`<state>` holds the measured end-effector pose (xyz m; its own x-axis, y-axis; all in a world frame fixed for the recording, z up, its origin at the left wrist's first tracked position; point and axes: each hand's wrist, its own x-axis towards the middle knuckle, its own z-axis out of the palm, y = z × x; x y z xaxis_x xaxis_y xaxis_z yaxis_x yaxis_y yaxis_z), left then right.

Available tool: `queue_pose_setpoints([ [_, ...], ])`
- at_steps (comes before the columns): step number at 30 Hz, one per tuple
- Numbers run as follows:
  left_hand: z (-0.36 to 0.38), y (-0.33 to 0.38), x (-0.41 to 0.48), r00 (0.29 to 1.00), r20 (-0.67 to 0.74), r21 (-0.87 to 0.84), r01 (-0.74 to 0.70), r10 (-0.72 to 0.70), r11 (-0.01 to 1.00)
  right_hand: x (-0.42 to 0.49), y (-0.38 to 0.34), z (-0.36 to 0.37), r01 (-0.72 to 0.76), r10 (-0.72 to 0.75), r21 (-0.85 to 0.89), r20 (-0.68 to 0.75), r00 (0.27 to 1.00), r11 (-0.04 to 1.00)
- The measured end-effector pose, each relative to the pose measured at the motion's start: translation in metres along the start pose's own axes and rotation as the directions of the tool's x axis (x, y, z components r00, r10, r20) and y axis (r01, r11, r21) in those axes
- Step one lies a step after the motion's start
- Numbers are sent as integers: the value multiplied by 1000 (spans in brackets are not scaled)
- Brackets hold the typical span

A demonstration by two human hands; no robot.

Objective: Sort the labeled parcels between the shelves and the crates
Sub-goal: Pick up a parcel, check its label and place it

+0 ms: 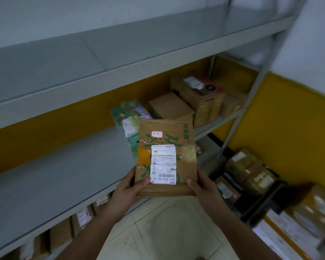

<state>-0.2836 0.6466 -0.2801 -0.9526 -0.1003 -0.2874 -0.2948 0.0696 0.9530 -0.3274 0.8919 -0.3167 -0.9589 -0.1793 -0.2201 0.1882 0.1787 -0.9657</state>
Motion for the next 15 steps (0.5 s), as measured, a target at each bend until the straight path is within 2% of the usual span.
queue_pose_setpoints([
  [8, 140, 48, 77, 977, 201, 19, -76, 71, 997, 16, -2, -150, -7, 23, 104, -159, 987, 995],
  [15, 220, 65, 130, 931, 360, 55, -88, 63, 995, 21, 2, -224, -19, 53, 125, -280, 959, 992],
])
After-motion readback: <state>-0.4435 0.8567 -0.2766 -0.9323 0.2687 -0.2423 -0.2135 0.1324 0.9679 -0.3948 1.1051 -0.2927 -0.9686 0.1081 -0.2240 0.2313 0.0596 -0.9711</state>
